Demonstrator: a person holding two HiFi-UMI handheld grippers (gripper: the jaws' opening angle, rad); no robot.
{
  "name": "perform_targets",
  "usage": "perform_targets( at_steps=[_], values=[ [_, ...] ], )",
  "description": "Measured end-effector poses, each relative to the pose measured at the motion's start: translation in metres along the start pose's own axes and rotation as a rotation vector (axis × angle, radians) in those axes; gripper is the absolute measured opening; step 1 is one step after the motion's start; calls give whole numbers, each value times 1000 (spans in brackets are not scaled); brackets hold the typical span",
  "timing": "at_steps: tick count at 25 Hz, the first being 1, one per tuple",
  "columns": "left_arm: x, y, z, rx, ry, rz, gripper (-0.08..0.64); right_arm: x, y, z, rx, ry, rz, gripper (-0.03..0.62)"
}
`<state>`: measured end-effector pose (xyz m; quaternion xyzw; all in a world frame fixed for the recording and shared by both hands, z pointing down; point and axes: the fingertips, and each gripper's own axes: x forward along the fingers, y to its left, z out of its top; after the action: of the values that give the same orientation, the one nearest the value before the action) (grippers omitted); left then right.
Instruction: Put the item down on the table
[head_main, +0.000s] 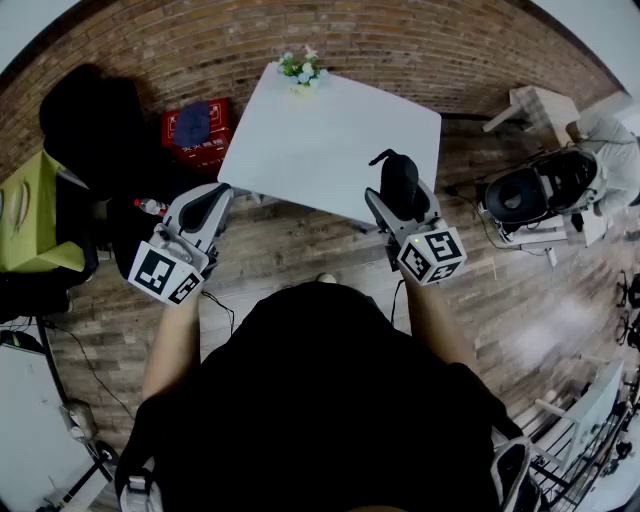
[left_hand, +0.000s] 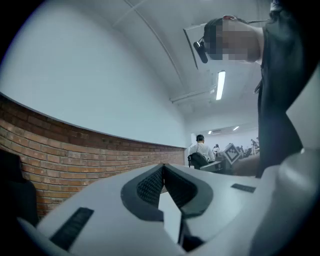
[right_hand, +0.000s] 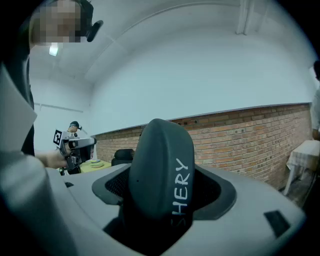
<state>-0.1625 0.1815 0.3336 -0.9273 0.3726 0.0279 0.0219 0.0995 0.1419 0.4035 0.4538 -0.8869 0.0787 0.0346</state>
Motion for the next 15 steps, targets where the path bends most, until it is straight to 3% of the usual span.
perform_targets(
  at_steps=[15],
  values=[
    [-35,-13,12,42,9,-31,12,-4,22,5,24,-16,-5,371]
  ],
)
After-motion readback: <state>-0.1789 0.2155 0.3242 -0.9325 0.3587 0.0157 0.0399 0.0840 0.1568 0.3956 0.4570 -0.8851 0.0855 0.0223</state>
